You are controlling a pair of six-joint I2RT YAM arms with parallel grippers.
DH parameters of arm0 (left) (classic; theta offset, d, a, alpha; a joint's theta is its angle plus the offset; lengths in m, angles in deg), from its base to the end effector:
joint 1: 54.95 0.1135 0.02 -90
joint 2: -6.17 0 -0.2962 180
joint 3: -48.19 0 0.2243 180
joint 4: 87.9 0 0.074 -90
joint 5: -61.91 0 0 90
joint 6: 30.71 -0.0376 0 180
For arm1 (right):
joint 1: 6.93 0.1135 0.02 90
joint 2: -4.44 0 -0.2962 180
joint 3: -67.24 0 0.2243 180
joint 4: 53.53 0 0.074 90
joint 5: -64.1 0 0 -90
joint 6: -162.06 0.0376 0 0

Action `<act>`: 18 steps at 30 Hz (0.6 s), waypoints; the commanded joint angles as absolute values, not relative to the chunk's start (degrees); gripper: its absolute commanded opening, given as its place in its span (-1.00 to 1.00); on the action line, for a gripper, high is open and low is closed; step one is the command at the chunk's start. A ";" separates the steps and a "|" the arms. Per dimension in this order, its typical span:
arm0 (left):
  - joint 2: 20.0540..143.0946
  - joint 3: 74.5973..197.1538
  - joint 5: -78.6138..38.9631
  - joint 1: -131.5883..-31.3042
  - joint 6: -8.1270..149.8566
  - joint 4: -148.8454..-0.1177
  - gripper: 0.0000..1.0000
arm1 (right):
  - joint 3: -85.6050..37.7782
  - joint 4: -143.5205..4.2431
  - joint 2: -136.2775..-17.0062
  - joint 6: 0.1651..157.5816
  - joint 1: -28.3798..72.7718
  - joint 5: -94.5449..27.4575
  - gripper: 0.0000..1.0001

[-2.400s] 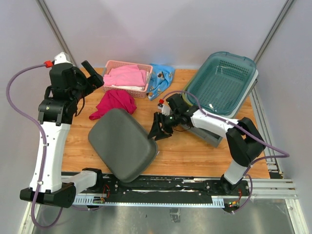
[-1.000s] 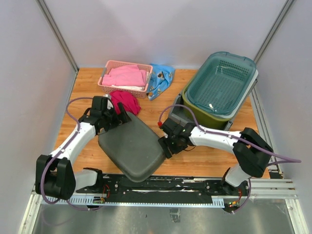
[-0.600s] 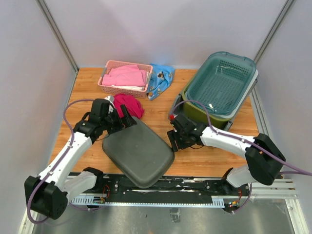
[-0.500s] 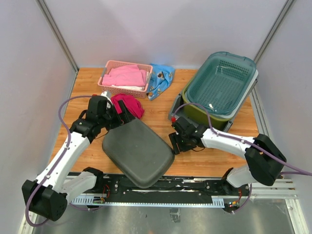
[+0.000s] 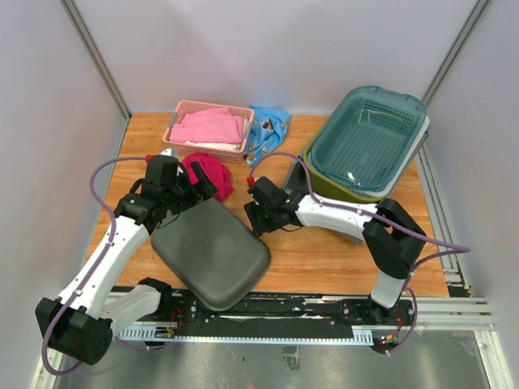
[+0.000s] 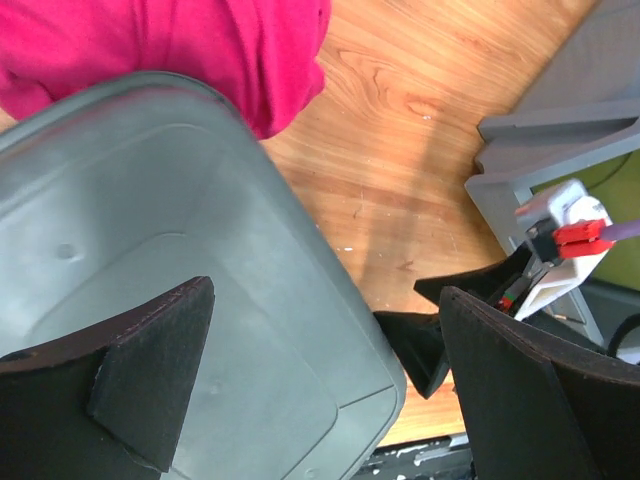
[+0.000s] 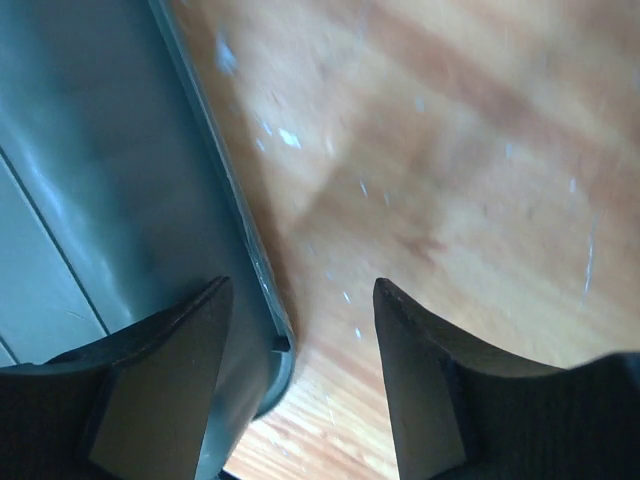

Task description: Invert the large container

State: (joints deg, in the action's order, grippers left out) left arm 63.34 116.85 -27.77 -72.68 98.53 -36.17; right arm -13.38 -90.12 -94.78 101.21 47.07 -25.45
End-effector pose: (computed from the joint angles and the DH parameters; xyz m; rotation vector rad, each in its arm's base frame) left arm 0.1565 -0.0503 0.3350 -0.4317 2.2888 -0.5209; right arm 0.2023 0.2779 0.2427 -0.5628 2.5695 0.5395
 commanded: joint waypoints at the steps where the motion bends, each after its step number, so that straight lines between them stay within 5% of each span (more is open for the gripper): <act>1: 64.38 118.80 -30.01 -72.76 98.93 -36.66 0.98 | -21.65 -89.95 -97.16 97.99 48.96 -30.97 0.22; 9: 75.83 122.10 -23.56 -74.96 97.89 -41.28 0.98 | -6.52 -93.32 -76.21 96.03 40.71 -25.83 0.24; 18: 87.25 123.86 -20.12 -80.07 97.54 -50.06 0.98 | 12.26 -90.24 -60.63 95.47 45.54 -28.06 0.24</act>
State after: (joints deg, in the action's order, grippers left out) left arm 84.41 122.49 -23.09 -79.98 98.29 -43.60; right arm 6.71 -91.33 -61.51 96.02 42.15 -26.92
